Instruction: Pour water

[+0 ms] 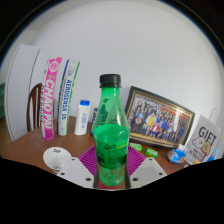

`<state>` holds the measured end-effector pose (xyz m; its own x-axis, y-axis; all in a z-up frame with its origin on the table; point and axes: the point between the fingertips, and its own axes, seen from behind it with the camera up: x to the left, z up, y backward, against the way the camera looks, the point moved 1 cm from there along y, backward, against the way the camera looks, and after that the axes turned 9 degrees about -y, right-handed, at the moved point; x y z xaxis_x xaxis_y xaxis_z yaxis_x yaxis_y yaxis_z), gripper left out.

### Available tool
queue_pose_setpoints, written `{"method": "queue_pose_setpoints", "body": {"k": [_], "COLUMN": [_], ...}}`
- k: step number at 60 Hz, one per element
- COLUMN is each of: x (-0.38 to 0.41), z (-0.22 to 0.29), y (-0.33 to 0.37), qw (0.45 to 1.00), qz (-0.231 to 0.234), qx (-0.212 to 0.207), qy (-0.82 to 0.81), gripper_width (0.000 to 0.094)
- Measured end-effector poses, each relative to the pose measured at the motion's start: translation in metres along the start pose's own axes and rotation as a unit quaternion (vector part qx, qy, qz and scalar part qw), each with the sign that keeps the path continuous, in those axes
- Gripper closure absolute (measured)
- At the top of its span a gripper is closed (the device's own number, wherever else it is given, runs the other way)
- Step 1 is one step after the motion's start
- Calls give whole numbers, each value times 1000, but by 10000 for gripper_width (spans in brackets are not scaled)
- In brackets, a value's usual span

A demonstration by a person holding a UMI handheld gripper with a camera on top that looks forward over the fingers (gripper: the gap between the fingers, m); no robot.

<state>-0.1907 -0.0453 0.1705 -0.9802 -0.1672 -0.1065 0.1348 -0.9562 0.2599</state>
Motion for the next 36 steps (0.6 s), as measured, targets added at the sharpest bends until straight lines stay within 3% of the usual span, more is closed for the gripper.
{"method": "queue_pose_setpoints", "body": {"k": [9,23,24,27,36], "x": [-1,-7,-8,-8,-10], "z": [-31,-84,-79,-81,-83], "y": [-17,-27,-27,-25,-24], "qw": [997,991,991,991,989], "qz": [15,1,1,-1,-8], "qx": [11,44,24,17,18], "qy": [-79,-127,-131,-131,-146], "gripper_width": [584,571,579,561,498]}}
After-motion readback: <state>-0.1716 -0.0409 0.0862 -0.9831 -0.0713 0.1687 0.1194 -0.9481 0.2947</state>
